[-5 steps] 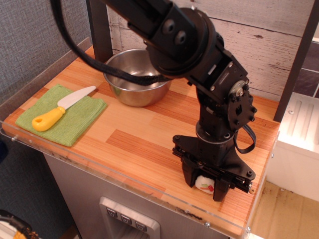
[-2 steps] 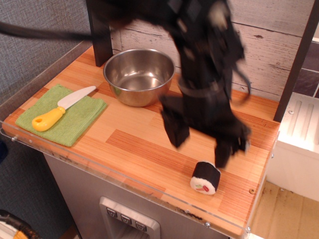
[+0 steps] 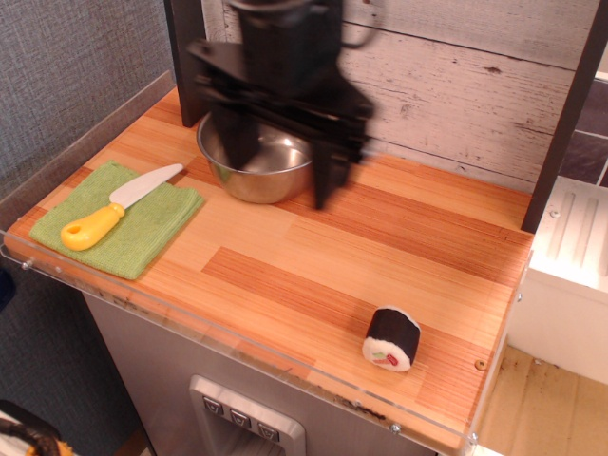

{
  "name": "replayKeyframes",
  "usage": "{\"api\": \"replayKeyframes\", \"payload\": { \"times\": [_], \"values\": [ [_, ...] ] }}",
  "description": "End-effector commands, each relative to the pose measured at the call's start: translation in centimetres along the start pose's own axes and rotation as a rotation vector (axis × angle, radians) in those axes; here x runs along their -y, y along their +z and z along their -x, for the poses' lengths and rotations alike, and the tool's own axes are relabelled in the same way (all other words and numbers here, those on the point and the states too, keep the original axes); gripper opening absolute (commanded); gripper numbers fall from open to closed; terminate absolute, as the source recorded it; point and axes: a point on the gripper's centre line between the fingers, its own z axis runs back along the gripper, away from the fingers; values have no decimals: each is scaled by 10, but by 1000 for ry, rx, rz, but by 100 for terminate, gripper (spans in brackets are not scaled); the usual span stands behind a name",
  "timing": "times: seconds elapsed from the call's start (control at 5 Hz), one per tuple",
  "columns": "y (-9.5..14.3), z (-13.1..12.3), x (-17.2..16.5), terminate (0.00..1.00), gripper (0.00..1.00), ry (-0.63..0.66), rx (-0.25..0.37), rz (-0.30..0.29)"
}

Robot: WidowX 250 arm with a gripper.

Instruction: Hold the black roll from inside the steel pan and place it on right edge of the table.

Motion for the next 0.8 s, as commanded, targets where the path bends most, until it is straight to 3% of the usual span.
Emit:
{"api": "replayKeyframes", "payload": {
  "times": [0.0, 0.4, 0.6],
  "values": [
    [-11, -8, -61, 0, 100, 127, -3, -50],
    [-29, -6, -69, 0, 100, 143, -31, 51],
    [-28, -3, -77, 0, 100, 134, -61, 7]
  ]
}}
